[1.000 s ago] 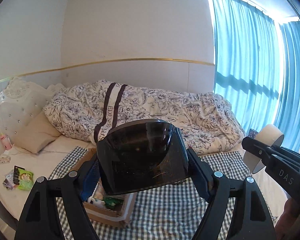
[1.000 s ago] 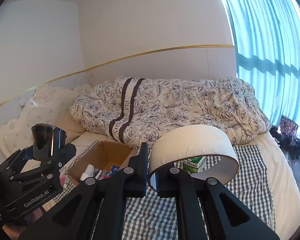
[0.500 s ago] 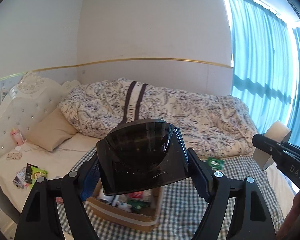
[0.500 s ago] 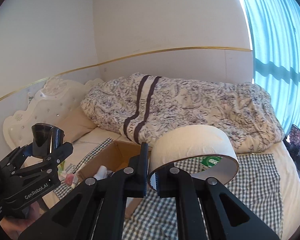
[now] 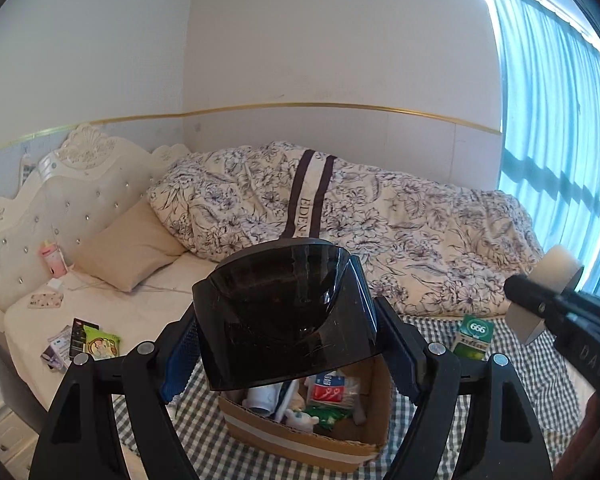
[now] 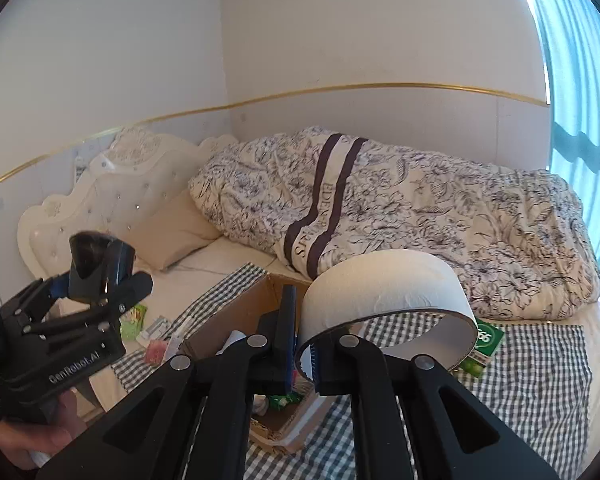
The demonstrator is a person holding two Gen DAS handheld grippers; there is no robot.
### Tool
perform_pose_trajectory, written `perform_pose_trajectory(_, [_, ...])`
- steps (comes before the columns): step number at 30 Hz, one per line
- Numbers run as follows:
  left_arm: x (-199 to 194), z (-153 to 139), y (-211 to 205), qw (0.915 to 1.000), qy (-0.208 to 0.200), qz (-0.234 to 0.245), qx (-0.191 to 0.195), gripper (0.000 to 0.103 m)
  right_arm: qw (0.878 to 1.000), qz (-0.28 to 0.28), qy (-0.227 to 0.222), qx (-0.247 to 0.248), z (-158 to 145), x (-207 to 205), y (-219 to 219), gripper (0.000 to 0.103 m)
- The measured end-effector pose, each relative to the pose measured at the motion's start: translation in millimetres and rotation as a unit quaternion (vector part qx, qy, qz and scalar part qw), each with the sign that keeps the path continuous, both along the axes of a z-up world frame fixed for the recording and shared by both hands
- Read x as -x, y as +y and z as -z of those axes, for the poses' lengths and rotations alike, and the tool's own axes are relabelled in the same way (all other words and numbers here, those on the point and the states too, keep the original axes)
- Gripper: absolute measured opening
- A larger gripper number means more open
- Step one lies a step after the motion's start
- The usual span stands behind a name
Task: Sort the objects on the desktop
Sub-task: 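Lift and carry the nozzle and tape roll with both grippers over the box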
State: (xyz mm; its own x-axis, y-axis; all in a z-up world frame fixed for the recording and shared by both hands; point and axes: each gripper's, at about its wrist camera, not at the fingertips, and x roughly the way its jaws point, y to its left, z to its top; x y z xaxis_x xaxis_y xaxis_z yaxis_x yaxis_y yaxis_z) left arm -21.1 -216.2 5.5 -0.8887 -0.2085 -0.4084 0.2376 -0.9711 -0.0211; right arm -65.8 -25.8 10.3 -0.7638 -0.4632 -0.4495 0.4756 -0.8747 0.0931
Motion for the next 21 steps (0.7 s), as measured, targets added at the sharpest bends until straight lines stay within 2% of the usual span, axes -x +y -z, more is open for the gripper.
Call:
perform_pose_trajectory(6, [23, 18, -19, 0.9997, -0.022, 0.003, 0.002, 0.081, 0.999, -0.017, -0.029, 0.002, 18, 23, -22, 0.007])
perform_pose_trajectory(12, [48, 45, -39, 0.9982, -0.058, 0.009, -0.014, 0.081, 0.998, -0.024, -0.05, -0.007, 41, 45, -44, 0.007])
perform_pose_trajectory(21, [81, 88, -48, 0.9936, -0.109, 0.025, -0.017, 0.081, 0.995, -0.04, -0.088, -0.025, 79, 78, -66, 0.007])
